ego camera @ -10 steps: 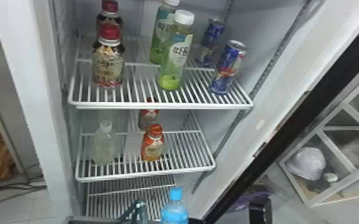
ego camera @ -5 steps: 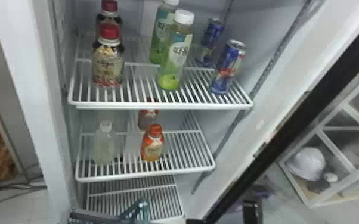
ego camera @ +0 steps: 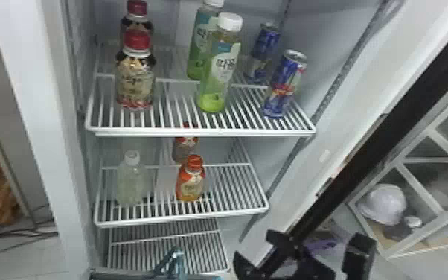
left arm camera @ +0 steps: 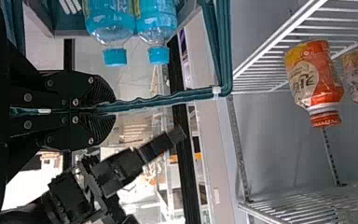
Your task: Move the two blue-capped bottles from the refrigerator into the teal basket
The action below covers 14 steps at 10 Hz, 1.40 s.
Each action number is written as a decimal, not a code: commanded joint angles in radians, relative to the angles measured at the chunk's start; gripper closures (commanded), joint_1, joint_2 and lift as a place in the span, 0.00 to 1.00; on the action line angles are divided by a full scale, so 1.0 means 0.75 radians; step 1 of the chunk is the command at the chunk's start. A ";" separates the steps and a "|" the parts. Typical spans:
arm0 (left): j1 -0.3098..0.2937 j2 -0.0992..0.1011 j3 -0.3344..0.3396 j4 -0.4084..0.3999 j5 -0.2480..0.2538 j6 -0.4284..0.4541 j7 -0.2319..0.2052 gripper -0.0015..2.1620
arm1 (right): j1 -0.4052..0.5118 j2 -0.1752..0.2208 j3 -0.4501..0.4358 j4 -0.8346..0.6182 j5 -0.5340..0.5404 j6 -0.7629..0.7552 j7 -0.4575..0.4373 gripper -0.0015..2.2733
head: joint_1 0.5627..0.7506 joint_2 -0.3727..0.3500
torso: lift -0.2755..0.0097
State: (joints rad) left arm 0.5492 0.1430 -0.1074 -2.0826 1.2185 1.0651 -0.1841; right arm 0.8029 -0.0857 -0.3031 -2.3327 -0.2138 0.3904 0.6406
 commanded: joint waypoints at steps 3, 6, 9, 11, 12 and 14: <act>-0.003 -0.007 -0.004 0.000 -0.003 0.000 0.000 0.51 | 0.022 0.053 0.018 0.036 -0.005 -0.350 -0.116 0.06 | 0.70 0.03 | 0.49; -0.003 -0.007 -0.004 0.000 -0.003 -0.003 0.000 0.51 | 0.042 0.035 0.093 0.042 -0.005 -0.547 -0.283 0.06 | 0.70 0.03 | 0.49; -0.006 -0.009 -0.006 0.000 -0.003 -0.003 0.000 0.51 | 0.068 -0.031 0.228 0.023 -0.005 -0.691 -0.521 0.06 | 0.70 0.03 | 0.49; -0.006 -0.009 -0.006 0.000 -0.003 -0.010 0.000 0.51 | 0.036 -0.045 0.263 0.052 -0.005 -0.717 -0.574 0.06 | 0.70 0.03 | 0.49; -0.006 -0.009 -0.008 0.000 -0.003 -0.010 0.000 0.51 | 0.013 -0.058 0.290 0.078 -0.007 -0.737 -0.609 0.06 | 0.70 0.03 | 0.49; -0.009 -0.009 -0.014 0.000 -0.003 -0.010 0.000 0.51 | -0.043 -0.078 0.351 0.137 -0.001 -0.773 -0.731 0.06 | 0.70 0.03 | 0.49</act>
State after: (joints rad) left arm 0.5421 0.1365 -0.1165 -2.0825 1.2164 1.0577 -0.1841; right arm 0.7836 -0.1413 -0.0520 -2.2422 -0.2166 -0.1786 0.0962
